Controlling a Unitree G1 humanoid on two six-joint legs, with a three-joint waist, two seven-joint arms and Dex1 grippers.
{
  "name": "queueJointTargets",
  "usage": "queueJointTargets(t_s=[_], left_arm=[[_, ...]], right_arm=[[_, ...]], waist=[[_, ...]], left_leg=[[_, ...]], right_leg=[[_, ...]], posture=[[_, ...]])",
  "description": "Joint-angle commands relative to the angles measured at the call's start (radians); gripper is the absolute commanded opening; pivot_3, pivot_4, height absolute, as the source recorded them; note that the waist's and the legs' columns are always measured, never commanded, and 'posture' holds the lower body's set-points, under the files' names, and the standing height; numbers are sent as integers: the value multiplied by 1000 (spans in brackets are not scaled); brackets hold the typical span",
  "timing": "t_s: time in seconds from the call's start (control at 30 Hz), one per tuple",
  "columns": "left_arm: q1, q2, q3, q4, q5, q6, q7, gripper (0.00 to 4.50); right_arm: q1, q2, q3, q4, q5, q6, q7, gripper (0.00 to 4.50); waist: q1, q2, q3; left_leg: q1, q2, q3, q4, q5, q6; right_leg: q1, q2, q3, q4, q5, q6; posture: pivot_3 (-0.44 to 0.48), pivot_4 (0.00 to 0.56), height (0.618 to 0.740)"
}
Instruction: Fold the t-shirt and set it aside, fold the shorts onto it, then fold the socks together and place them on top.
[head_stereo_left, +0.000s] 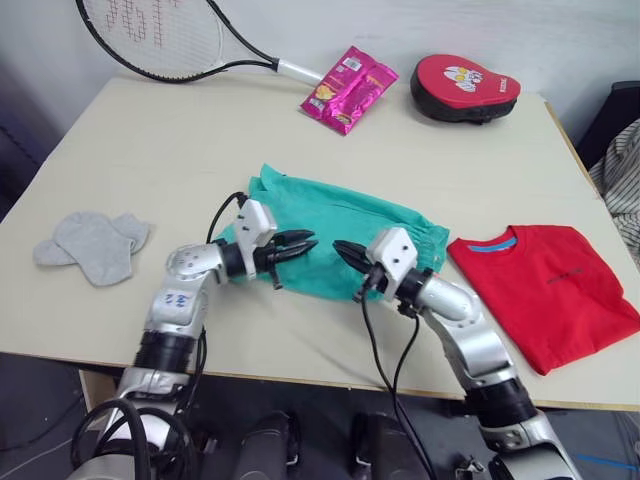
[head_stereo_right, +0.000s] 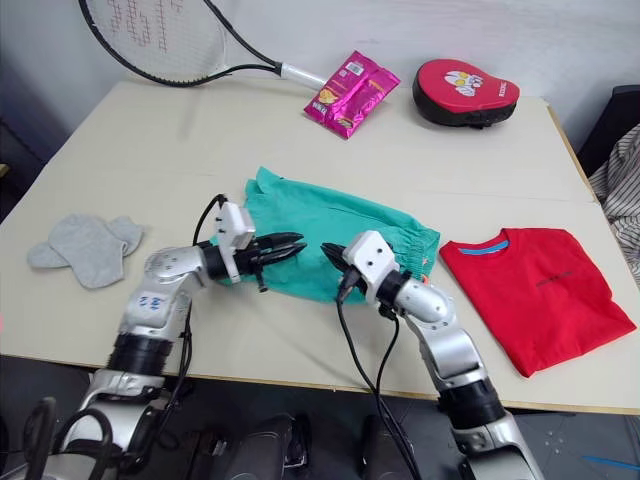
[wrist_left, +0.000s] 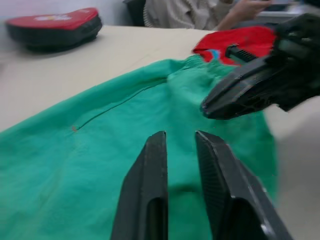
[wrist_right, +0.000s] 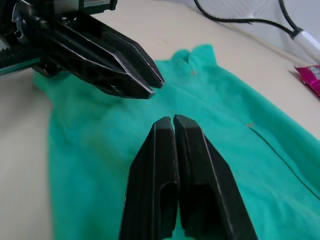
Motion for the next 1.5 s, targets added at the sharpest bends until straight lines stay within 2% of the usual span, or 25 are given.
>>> queueJointTargets(t_s=[0.03,0.13,0.17,0.23,0.37,0.47,0.53,0.63,0.73,0.77,0.8,0.9,1.1,1.13,1.17,1.37,1.5], left_arm=[[33,26,4,-96,-41,-66,-70,32],[87,118,20,-158,-63,-61,-155,32],[106,150,33,-184,-82,-50,-180,439],[138,213,53,-222,-96,-72,-220,909],[214,341,69,-227,-56,-200,-302,2118],[242,384,73,-142,18,-329,-273,3055],[237,392,64,-68,82,-389,-219,3066],[203,390,36,34,153,-414,-170,3066],[84,361,0,206,237,-436,-72,3066],[52,351,-12,242,248,-436,-64,3066],[28,343,-25,266,254,-429,-69,3066],[-30,323,-59,336,286,-418,-61,2447],[-71,306,-106,440,274,-391,-160,601],[-60,312,-104,427,255,-377,-198,253],[-46,320,-102,405,234,-353,-238,49],[152,435,-14,108,85,-291,-353,49],[414,500,90,-251,-41,-222,-340,49]], right_arm=[[26,-32,-35,-77,38,-92,49,0],[86,-107,-86,-164,140,-123,161,0],[107,-140,-111,-195,190,-81,192,167],[152,-230,-129,-229,207,-66,267,563],[231,-360,-136,-224,131,-133,323,1904],[247,-398,-123,-178,42,-166,303,2978],[234,-402,-107,-137,-19,-179,275,3671],[204,-394,-85,-86,-94,-158,237,3671],[151,-389,-51,-24,-161,-147,217,3671],[134,-381,-46,-11,-162,-127,214,3493],[118,-372,-45,-1,-155,-104,215,3289],[72,-343,-53,22,-128,-38,210,2403],[26,-339,-40,62,-109,-27,260,302],[23,-341,-42,64,-104,-28,268,1],[22,-344,-44,63,-97,-33,279,0],[86,-422,-94,-27,59,-126,472,0],[193,-488,-136,-75,106,-211,535,0]], waist=[[-1,0,0],[-3,0,0],[-3,0,0],[-2,0,0],[2,0,0],[2,0,0],[2,0,0],[2,0,0],[6,-1,-1],[5,-1,-1],[5,-1,-1],[2,-1,-3],[2,3,-8],[2,4,-8],[1,4,-8],[-20,5,-9],[-26,6,-9]], left_leg=[[-1,0,0,-1,0,0],[-1,0,1,-3,0,0],[0,1,1,-4,0,0],[1,1,1,-4,-1,0],[2,1,0,-4,-3,0],[2,1,0,-5,-6,-4],[2,1,0,-5,-6,-5],[2,1,1,-5,-4,-2],[2,1,1,-5,-3,-1],[2,1,1,-4,-3,-3],[2,1,1,-4,-4,-5],[3,1,1,-4,-3,-3],[2,1,1,-4,-1,0],[2,1,1,-4,-1,0],[2,1,1,-4,-1,0],[2,3,2,-6,-2,0],[3,3,2,-10,-2,0]], right_leg=[[-1,0,0,-1,0,0],[-1,-1,0,-4,0,0],[0,-1,0,-6,0,0],[0,-2,0,-6,0,0],[1,-4,1,-10,0,0],[0,-5,2,-11,0,0],[0,-4,2,-11,0,0],[-1,-4,2,-10,0,0],[0,-4,2,-9,0,0],[0,-5,2,-8,0,-1],[0,-5,2,-8,1,-2],[0,-4,2,-7,2,-2],[0,-4,1,-6,2,-2],[0,-4,1,-6,2,-2],[0,-4,1,-6,2,-2],[0,-4,1,-7,1,-2],[1,-4,1,-11,1,-2]], posture=[[0,150,740],[0,150,740],[0,150,740],[0,150,740],[0,150,740],[0,150,740],[0,150,740],[0,150,740],[0,150,740],[0,150,740],[0,150,740],[0,150,740],[0,150,740],[0,150,740],[0,150,740],[0,150,740],[0,150,740]])
